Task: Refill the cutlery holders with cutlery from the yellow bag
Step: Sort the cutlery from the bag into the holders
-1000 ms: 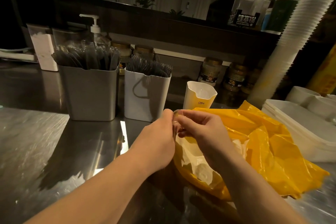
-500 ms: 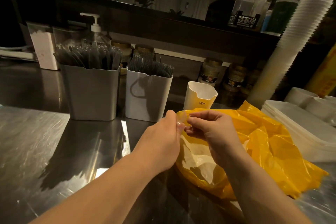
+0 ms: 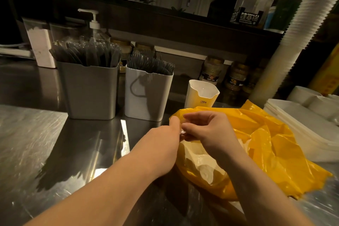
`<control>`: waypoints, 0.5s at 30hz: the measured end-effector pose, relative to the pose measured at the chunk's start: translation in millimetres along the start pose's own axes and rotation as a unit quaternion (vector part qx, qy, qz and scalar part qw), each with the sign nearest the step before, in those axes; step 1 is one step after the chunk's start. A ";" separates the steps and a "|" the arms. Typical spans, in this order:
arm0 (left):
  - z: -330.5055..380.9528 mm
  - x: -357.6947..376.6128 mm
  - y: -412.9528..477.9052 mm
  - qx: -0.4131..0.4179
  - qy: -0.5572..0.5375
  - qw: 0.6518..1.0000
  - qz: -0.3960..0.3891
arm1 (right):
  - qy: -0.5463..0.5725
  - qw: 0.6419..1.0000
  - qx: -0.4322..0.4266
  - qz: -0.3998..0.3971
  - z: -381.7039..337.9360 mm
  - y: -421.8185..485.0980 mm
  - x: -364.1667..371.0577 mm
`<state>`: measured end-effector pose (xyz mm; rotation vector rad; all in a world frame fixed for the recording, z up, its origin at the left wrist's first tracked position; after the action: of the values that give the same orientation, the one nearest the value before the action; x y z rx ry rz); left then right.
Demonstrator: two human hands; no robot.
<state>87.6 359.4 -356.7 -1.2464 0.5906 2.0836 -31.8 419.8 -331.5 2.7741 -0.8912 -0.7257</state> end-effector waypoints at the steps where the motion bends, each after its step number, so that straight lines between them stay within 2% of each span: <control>1: 0.4 0.1 -0.1 0.001 -0.029 1.000 0.009 | 0.010 1.000 0.000 0.009 0.7 0.9 -2.0; 6: -1.1 -3.8 3.6 0.002 -0.114 0.989 0.093 | 0.084 0.995 -0.019 0.048 -0.2 2.7 -10.3; 10: -3.1 0.2 5.8 -0.003 -0.134 0.989 0.070 | 0.065 0.997 -0.049 0.019 -2.7 1.1 -4.8; 12: -3.3 0.1 6.2 0.003 -0.147 0.987 0.067 | 0.093 0.995 -0.037 0.017 -6.1 1.6 -8.1; 15: -6.4 -1.5 8.4 -0.006 -0.186 0.979 0.086 | 0.126 0.989 -0.047 0.058 -21.0 22.1 -43.0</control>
<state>86.0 348.9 -357.8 -0.8004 0.5255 2.3886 -63.4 426.4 -289.8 2.6285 -0.9307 -0.3770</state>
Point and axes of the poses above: each hand's wrist, its own y-axis towards the middle knuckle, its own x-axis out of the palm, z = x × y, the point moved 4 cm from there along y, towards the middle knuckle, and after that the axes turned 5 degrees about -x, right-handed, at the moved point
